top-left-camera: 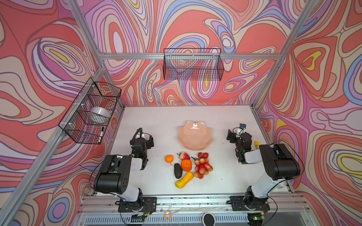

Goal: Place and organize the fake fruits in the fruit bowl

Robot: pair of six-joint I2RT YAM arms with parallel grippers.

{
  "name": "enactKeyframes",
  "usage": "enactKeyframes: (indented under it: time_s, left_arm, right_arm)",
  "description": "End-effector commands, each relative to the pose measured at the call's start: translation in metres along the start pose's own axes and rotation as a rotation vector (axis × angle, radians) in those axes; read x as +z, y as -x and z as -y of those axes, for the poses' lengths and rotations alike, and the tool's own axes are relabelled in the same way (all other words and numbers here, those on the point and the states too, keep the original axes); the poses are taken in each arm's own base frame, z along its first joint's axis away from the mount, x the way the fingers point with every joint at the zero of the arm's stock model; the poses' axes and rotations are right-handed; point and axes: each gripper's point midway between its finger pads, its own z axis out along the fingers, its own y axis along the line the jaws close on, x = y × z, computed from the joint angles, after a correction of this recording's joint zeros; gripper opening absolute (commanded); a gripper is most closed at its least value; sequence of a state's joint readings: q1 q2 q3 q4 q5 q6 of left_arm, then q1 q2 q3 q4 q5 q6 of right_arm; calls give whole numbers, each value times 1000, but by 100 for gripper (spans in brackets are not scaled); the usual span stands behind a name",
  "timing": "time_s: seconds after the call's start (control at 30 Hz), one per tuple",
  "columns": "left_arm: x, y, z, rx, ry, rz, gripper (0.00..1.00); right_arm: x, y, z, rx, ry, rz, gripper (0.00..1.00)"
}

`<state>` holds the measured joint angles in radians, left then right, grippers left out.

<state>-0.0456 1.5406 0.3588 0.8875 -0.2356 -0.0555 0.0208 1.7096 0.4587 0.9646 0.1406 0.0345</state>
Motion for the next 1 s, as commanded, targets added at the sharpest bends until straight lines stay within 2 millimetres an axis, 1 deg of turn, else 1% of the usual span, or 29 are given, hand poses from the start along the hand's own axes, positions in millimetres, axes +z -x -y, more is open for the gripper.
enactKeyframes:
  time_s: [0.0, 0.77, 0.83, 0.9, 0.93, 0.97]
  left_arm:
    - [1, 9, 1, 7, -7, 28, 100]
    - [1, 9, 1, 4, -15, 31, 100]
    - [1, 9, 5, 14, -40, 29, 99]
    - [1, 13, 14, 33, -89, 18, 97]
    - [0, 17, 15, 40, -92, 12, 96]
    - [-1, 23, 12, 39, -71, -7, 96]
  right_arm:
    - [2, 2, 1, -4, 0, 3, 98]
    - [2, 2, 0, -2, 1, 2, 98]
    - [1, 2, 0, -1, 1, 4, 99]
    - [1, 3, 3, -3, -16, 8, 99]
    - [1, 5, 7, 3, -36, 9, 98]
    - [1, 9, 11, 12, -64, -4, 98]
